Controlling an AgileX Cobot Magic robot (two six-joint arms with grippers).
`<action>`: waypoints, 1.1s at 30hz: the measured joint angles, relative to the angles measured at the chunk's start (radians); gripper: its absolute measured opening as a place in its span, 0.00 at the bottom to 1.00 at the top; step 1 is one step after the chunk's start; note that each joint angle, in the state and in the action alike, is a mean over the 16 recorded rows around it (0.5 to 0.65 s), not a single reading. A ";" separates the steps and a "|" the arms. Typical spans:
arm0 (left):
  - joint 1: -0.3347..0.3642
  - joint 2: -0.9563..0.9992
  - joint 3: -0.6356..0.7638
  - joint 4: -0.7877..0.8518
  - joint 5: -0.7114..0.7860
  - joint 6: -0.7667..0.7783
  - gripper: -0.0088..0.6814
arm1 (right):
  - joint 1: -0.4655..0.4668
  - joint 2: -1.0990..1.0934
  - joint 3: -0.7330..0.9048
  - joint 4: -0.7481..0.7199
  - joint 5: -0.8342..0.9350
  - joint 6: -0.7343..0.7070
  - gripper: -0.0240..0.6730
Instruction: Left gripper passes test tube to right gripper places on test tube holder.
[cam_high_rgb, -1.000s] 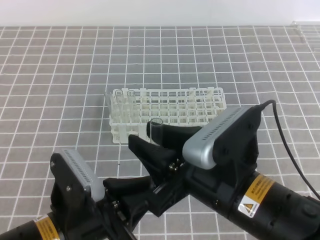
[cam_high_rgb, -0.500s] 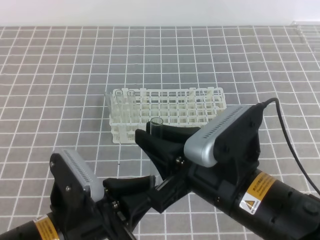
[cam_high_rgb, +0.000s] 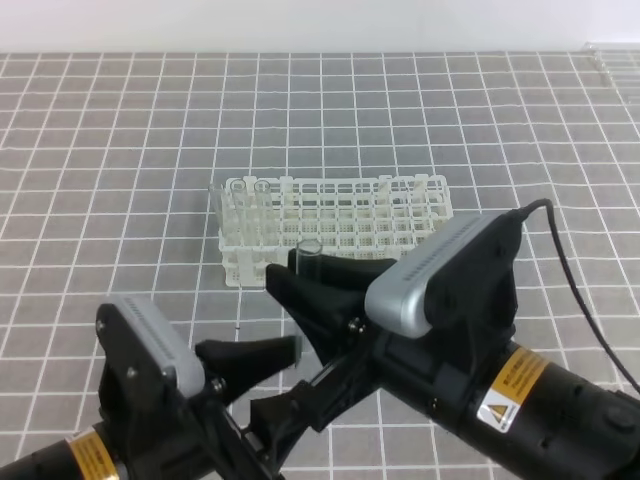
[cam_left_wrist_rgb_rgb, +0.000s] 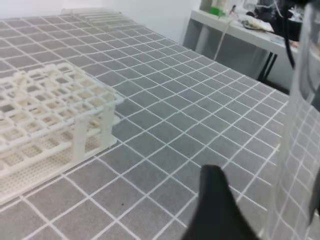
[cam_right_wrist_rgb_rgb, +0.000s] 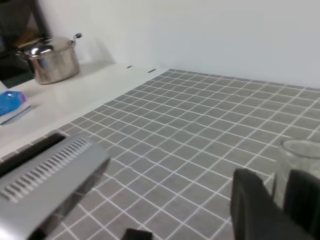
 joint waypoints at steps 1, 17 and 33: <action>0.000 -0.005 0.000 -0.002 0.001 -0.001 0.48 | 0.000 -0.002 0.000 0.014 0.004 -0.014 0.17; 0.000 -0.467 -0.001 0.054 0.369 -0.045 0.07 | 0.001 -0.066 0.000 0.286 0.092 -0.311 0.17; 0.000 -1.047 0.067 -0.028 0.919 -0.025 0.01 | 0.001 -0.073 0.000 0.324 0.118 -0.365 0.17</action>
